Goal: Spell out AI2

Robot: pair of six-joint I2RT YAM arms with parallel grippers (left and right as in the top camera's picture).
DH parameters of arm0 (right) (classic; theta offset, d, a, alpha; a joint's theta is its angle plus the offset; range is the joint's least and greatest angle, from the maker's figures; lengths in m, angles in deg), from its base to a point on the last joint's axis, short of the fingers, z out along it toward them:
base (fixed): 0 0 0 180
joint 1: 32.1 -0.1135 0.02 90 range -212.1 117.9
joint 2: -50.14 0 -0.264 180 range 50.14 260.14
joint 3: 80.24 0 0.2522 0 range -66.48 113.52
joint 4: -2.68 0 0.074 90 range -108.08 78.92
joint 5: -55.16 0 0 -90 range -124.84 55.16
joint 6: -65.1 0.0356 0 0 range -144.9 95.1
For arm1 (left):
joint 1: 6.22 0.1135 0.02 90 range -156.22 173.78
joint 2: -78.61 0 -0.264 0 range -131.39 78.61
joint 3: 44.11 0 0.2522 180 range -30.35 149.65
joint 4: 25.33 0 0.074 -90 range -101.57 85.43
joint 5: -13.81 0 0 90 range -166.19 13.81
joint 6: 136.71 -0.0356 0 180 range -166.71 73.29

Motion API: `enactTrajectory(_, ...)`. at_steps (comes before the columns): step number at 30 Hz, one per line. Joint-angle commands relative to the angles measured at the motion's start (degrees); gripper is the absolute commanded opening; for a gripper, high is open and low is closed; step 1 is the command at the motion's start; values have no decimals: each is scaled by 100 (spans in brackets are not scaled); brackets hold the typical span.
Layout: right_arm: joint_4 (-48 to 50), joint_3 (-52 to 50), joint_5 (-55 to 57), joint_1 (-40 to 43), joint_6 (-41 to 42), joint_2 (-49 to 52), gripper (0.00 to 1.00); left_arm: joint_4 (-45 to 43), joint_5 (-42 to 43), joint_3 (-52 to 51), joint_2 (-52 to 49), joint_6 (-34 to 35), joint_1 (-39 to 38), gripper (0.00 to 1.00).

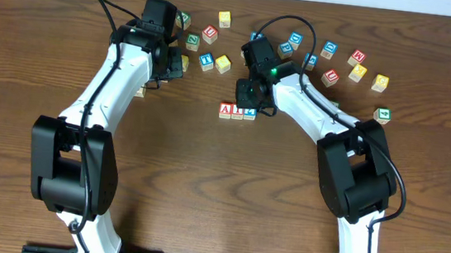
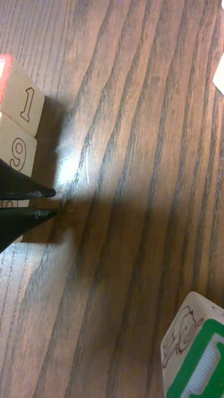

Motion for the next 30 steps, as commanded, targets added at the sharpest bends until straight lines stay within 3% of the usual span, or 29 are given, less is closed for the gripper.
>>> enactTrajectory(1,-2,85,-15,-20,31,61,1,15,-70,109,63,11,24,8)
enactTrajectory(9,142,225,-15,229,28,-31,1,17,-68,109,63,11,24,8)
enactTrajectory(18,-774,376,-407,699,33,-243,1,190,-42,59,61,37,-57,8)
enactTrajectory(23,-1207,264,-400,682,31,-229,1,210,0,-120,61,85,-162,8)
enactTrajectory(30,-955,-120,-398,496,103,-221,1,208,0,-319,50,225,-284,8)
